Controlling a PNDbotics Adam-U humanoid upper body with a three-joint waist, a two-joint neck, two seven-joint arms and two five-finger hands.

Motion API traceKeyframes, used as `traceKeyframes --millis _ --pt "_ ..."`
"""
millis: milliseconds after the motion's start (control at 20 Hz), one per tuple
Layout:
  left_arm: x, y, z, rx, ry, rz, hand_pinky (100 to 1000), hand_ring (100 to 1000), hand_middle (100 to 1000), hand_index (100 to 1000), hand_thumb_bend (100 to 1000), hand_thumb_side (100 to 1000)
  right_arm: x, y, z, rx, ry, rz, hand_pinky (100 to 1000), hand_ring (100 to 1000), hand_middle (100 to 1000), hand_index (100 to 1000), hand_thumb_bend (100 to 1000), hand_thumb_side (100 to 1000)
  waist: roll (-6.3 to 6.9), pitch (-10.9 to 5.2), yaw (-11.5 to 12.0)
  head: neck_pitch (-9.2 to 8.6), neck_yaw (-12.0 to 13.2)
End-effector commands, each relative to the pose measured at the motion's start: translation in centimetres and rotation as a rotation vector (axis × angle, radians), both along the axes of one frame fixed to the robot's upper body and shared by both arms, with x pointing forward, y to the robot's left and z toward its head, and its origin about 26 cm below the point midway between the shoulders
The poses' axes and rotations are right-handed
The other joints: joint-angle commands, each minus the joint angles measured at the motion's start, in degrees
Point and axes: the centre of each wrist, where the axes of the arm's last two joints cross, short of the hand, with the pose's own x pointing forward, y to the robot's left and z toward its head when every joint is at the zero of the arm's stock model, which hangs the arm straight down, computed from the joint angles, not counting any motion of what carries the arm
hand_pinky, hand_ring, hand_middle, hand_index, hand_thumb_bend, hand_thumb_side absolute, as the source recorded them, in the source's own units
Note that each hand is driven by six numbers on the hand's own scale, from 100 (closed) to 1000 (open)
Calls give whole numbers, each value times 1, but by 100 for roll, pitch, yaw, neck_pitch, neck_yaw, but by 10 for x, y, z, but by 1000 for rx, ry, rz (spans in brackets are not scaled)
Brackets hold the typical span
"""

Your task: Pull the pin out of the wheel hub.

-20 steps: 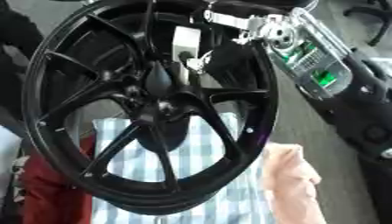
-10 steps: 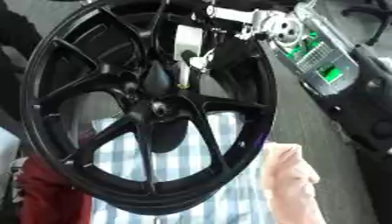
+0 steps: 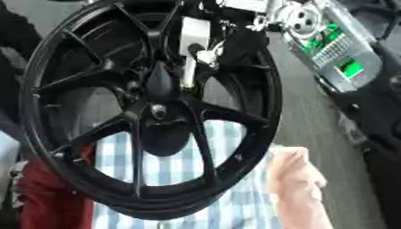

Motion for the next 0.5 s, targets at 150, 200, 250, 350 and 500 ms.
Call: traceKeyframes --millis 150,200,250,350,500 --pt "-2 6 13 33 -28 7 779 768 730 776 162 837 -18 -17 34 83 -94 -37 514 427 372 530 100 212 70 -143 -59 34 64" --pt "-3 6 12 32 -28 9 779 768 730 776 162 837 -22 -22 38 111 -112 -50 511 426 371 531 100 218 79 -145 -83 34 84" --pt "-3 6 12 31 -29 11 779 768 730 776 162 837 -26 -28 42 141 -127 -66 511 426 372 532 100 221 86 -148 -105 34 104" --pt "-4 7 11 28 -28 15 779 768 730 776 162 837 -33 -45 48 198 -156 -122 512 427 374 535 100 236 109 -152 -166 34 179" --pt "-5 8 11 23 -30 21 779 768 730 776 162 833 -44 -78 50 273 -190 -241 508 425 373 536 100 256 147 -157 -269 34 326"
